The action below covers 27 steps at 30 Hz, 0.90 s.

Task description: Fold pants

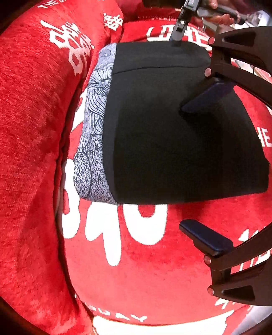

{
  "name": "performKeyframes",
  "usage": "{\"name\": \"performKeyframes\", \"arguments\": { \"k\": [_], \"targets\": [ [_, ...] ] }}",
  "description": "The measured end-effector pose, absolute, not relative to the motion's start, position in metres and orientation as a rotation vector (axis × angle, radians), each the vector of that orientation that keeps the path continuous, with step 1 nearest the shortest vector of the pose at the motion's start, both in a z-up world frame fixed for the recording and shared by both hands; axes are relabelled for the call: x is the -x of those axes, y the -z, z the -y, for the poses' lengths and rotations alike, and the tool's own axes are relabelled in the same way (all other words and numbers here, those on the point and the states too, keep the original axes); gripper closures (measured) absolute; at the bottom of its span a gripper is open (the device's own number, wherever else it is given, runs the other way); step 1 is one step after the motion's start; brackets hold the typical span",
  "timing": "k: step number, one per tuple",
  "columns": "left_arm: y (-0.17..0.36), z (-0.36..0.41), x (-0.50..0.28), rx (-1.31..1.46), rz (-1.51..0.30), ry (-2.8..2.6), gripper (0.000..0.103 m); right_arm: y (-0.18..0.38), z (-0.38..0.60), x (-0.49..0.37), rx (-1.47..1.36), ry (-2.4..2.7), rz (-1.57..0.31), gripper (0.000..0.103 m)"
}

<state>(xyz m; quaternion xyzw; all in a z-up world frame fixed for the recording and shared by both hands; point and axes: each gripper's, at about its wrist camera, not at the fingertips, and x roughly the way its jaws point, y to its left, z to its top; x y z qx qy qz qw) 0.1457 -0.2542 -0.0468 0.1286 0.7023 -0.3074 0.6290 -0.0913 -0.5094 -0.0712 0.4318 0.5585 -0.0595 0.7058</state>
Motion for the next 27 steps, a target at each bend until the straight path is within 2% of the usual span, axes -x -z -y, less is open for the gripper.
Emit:
{"name": "performKeyframes", "arguments": {
  "k": [13,24,25,27],
  "targets": [
    [0.080,0.253,-0.164,-0.099,-1.712,0.827,0.001,0.117,0.538,0.074,-1.095,-0.058,-1.209,0.021],
    [0.092,0.270,-0.154,-0.074,-1.730,0.807,0.001,0.131,0.547,0.067,-1.157,-0.100,-1.207,0.022],
    [0.091,0.269,-0.153,-0.055,-1.736,0.803,0.005,0.130,0.546,0.067,-1.150,-0.097,-1.210,0.023],
    [0.083,0.265,-0.150,-0.034,-1.716,0.817,0.014,0.128,0.545,0.068,-1.136,-0.096,-1.216,0.034]
  ]
}}
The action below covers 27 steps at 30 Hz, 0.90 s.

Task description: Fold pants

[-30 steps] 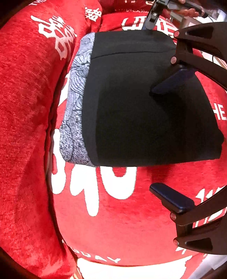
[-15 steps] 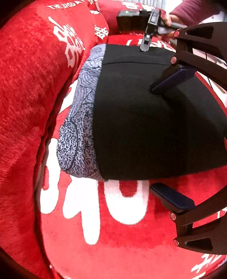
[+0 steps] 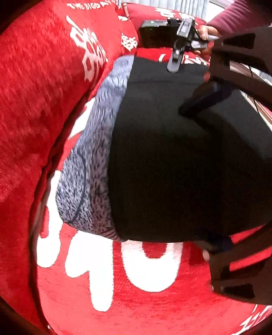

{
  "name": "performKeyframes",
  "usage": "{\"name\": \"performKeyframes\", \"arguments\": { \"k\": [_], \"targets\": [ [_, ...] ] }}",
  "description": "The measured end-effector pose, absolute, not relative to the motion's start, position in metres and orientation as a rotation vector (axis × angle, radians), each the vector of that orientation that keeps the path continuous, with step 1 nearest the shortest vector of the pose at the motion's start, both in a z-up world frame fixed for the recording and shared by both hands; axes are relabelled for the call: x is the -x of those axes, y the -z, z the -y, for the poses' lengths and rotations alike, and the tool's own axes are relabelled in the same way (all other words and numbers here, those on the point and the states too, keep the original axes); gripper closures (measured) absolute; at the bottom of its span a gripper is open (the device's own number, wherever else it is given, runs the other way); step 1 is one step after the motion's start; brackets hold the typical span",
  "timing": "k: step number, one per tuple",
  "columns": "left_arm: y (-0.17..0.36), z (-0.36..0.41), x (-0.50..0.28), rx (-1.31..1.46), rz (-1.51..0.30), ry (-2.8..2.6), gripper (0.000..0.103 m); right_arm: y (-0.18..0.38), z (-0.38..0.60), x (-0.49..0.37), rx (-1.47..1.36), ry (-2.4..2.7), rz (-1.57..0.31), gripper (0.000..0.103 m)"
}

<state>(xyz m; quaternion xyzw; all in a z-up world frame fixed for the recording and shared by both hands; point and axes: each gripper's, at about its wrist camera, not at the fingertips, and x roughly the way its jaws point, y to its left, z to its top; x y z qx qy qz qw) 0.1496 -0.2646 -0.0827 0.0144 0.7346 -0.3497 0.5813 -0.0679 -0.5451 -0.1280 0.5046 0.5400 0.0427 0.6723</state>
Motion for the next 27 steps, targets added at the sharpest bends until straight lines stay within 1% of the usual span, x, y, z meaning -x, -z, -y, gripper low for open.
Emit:
{"name": "performKeyframes", "arguments": {
  "k": [1,2,3,5,6,7,11,17,20,24,25,26,27],
  "targets": [
    [0.077,0.264,-0.147,-0.034,-1.700,0.823,0.020,0.126,0.545,0.069,-1.140,-0.097,-1.209,0.037],
    [0.071,0.264,-0.145,-0.042,-1.681,0.831,0.025,0.124,0.544,0.070,-1.142,-0.093,-1.202,0.044],
    [0.067,0.263,-0.143,-0.046,-1.669,0.837,0.027,0.119,0.542,0.070,-1.139,-0.089,-1.188,0.049],
    [0.057,0.258,-0.141,-0.034,-1.659,0.843,0.033,0.113,0.540,0.073,-1.148,-0.076,-1.168,0.054],
    [0.053,0.256,-0.141,-0.025,-1.658,0.848,0.034,0.109,0.540,0.075,-1.169,-0.073,-1.152,0.058],
    [0.047,0.252,-0.140,-0.014,-1.659,0.858,0.035,0.106,0.539,0.078,-1.194,-0.075,-1.135,0.059],
    [0.022,0.240,-0.130,-0.050,-1.641,0.897,0.035,0.090,0.527,0.085,-1.209,-0.101,-1.127,0.061],
    [-0.007,0.198,-0.117,-0.091,-1.636,0.902,0.035,0.070,0.485,0.104,-1.247,-0.144,-1.128,0.061],
    [-0.005,0.178,-0.110,-0.141,-1.627,0.880,0.035,0.072,0.460,0.113,-1.251,-0.162,-1.138,0.061],
    [0.023,0.167,-0.105,-0.189,-1.651,0.779,0.035,0.094,0.431,0.114,-1.244,-0.117,-1.201,0.061],
    [0.031,0.163,-0.104,-0.215,-1.656,0.744,0.033,0.100,0.424,0.112,-1.222,-0.093,-1.234,0.061],
    [0.036,0.160,-0.103,-0.241,-1.649,0.717,0.026,0.103,0.420,0.112,-1.194,-0.076,-1.255,0.059],
    [0.037,0.156,-0.103,-0.251,-1.619,0.708,0.024,0.103,0.418,0.113,-1.153,-0.058,-1.259,0.056]
  ]
}}
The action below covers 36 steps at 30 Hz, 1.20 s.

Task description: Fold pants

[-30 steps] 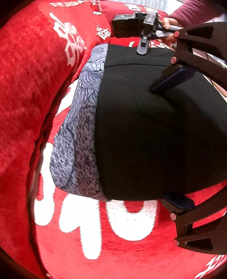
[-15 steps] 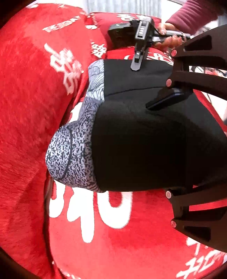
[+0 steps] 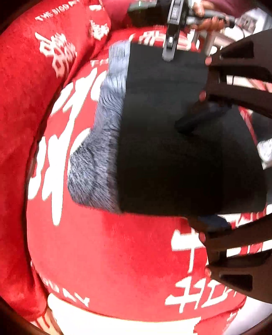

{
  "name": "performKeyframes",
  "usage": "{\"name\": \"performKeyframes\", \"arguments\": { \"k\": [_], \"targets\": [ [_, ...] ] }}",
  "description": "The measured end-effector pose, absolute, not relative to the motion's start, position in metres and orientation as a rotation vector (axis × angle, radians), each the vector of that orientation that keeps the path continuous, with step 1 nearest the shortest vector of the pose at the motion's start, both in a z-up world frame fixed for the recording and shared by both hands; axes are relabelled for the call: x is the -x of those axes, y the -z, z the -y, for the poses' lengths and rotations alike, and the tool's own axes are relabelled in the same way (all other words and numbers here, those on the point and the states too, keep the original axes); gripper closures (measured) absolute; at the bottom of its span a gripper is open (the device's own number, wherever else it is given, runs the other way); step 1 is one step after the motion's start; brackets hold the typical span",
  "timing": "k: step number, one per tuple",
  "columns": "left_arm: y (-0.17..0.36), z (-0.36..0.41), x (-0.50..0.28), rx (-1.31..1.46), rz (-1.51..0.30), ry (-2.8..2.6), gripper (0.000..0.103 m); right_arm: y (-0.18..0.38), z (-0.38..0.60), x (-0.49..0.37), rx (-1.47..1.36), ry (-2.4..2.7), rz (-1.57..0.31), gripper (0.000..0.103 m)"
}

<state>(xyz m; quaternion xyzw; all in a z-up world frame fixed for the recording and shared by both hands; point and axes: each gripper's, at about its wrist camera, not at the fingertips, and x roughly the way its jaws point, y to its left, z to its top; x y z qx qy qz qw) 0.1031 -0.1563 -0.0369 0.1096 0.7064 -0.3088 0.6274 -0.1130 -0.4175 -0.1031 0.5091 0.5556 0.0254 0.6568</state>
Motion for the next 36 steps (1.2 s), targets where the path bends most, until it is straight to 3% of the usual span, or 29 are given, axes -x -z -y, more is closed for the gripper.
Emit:
{"name": "performKeyframes", "arguments": {
  "k": [2,4,14,21,26,28,30,31,33,36],
  "targets": [
    [0.035,0.156,-0.102,-0.265,-1.595,0.706,0.021,0.099,0.418,0.115,-1.128,-0.035,-1.251,0.052],
    [0.033,0.152,-0.101,-0.309,-1.572,0.678,0.011,0.098,0.417,0.116,-1.087,0.008,-1.279,0.049],
    [0.010,0.150,-0.082,-0.443,-1.515,0.618,0.011,0.070,0.406,0.120,-0.902,0.196,-1.359,0.037],
    [-0.017,0.149,-0.067,-0.493,-1.484,0.608,0.011,0.030,0.386,0.129,-0.825,0.297,-1.342,0.023],
    [-0.031,0.148,-0.060,-0.525,-1.488,0.591,0.011,0.014,0.369,0.136,-0.820,0.349,-1.330,0.020],
    [-0.038,0.147,-0.057,-0.531,-1.486,0.588,0.011,0.010,0.361,0.138,-0.825,0.355,-1.331,0.015],
    [-0.043,0.146,-0.055,-0.535,-1.490,0.588,0.011,0.004,0.354,0.137,-0.817,0.380,-1.323,0.002],
    [-0.046,0.146,-0.054,-0.537,-1.496,0.590,0.011,0.002,0.351,0.137,-0.814,0.386,-1.315,0.000],
    [-0.052,0.145,-0.051,-0.541,-1.506,0.597,0.000,-0.005,0.346,0.137,-0.804,0.398,-1.301,0.000],
    [-0.062,0.145,-0.047,-0.546,-1.503,0.615,0.000,-0.017,0.338,0.135,-0.774,0.417,-1.297,0.000]
  ]
}}
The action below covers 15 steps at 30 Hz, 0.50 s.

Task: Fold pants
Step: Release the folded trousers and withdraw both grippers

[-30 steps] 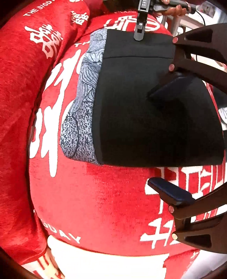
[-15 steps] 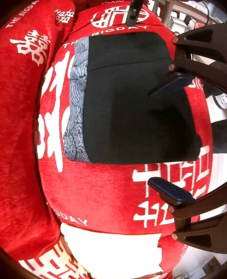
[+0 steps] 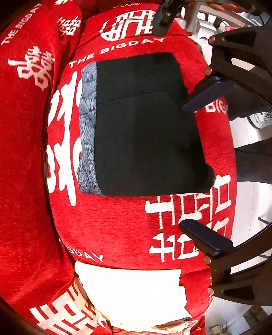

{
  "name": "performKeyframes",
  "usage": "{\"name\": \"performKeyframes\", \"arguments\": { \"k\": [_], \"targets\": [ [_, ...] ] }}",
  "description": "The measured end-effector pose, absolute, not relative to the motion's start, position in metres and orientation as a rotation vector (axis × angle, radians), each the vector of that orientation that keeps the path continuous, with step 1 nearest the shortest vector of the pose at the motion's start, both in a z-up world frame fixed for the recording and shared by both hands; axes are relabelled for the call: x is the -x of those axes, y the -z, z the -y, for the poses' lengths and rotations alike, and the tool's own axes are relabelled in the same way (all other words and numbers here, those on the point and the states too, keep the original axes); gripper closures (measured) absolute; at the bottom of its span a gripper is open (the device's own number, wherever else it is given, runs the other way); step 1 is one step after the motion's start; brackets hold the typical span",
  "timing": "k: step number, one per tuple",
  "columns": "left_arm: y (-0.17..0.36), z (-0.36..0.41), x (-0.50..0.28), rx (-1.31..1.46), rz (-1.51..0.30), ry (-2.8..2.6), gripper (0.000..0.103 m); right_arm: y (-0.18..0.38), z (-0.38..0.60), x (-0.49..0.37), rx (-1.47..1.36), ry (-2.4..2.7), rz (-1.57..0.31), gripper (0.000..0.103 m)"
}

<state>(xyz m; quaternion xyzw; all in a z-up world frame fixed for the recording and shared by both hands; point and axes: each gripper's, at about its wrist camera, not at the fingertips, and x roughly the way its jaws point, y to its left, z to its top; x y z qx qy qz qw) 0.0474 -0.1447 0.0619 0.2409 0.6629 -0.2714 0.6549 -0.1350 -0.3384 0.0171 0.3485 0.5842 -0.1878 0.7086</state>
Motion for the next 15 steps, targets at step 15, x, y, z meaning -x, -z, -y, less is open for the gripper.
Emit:
{"name": "performKeyframes", "arguments": {
  "k": [15],
  "targets": [
    [-0.093,0.151,-0.031,-0.630,-1.509,0.650,0.000,-0.050,0.306,0.134,-0.677,0.480,-1.410,0.000]
  ]
}}
